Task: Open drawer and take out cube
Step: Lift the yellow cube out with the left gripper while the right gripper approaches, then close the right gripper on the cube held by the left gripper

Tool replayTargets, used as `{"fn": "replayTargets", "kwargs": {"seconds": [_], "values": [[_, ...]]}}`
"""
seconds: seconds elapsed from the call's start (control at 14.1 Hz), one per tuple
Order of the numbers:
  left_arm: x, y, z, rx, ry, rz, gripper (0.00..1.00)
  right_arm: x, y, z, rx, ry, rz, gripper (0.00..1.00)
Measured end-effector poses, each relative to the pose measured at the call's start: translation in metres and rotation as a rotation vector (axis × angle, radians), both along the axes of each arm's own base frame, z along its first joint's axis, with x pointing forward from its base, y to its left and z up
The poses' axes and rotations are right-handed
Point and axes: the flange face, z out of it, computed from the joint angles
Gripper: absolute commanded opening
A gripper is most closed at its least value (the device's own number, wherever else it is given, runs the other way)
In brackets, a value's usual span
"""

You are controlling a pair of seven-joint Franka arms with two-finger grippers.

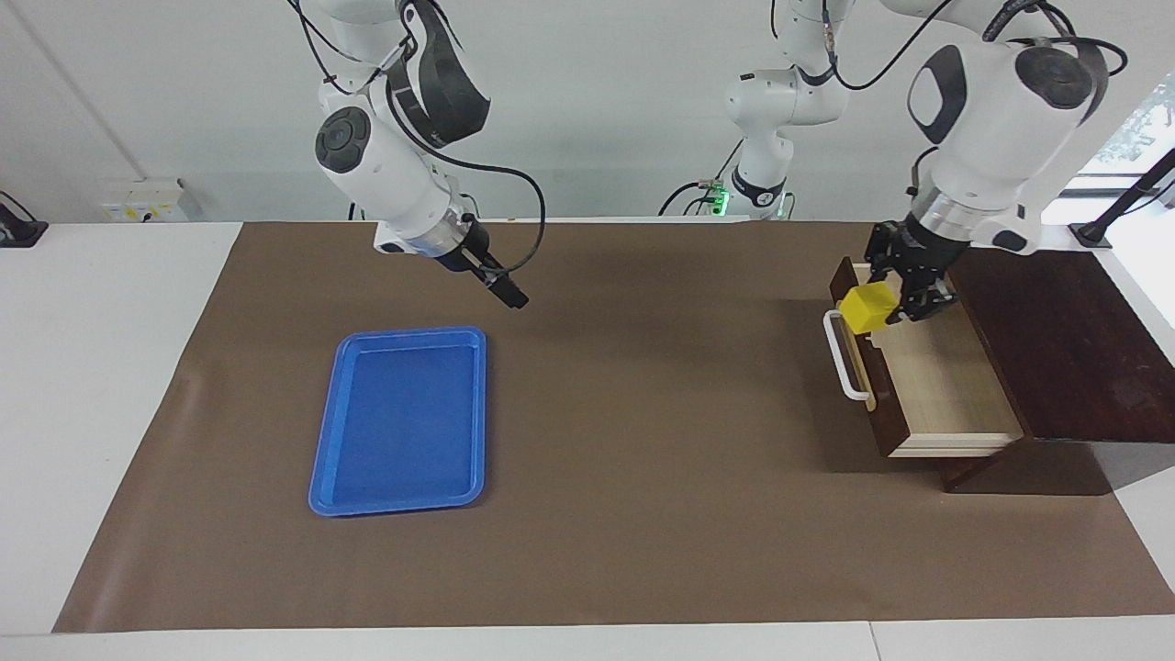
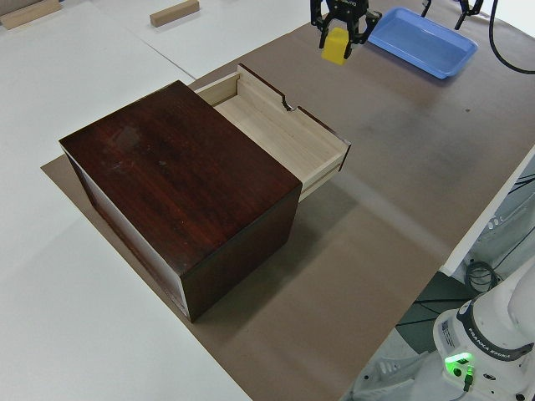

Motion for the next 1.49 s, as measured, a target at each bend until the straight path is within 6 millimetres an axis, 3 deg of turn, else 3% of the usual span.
{"fn": "replayTargets", "kwargs": {"seconds": [0.21, 0.43, 0.85, 1.49], "values": [[-0.029, -0.080, -0.030, -0.007, -0.009, 0.025, 0.00, -0.002, 0.026, -0.012, 0.076, 0.024, -0.104, 1.00], [-0.051, -0.121, -0.046, -0.014, -0.017, 0.056, 0.00, 0.000, 0.027, -0.025, 0.120, 0.068, -0.155, 1.00], [-0.066, -0.147, -0.046, -0.028, -0.033, 0.082, 0.00, 0.009, 0.033, -0.060, 0.192, 0.174, -0.229, 1.00], [-0.082, -0.168, -0.057, -0.020, -0.019, 0.052, 0.00, 0.020, 0.059, -0.063, 0.209, 0.189, -0.161, 1.00]]}}
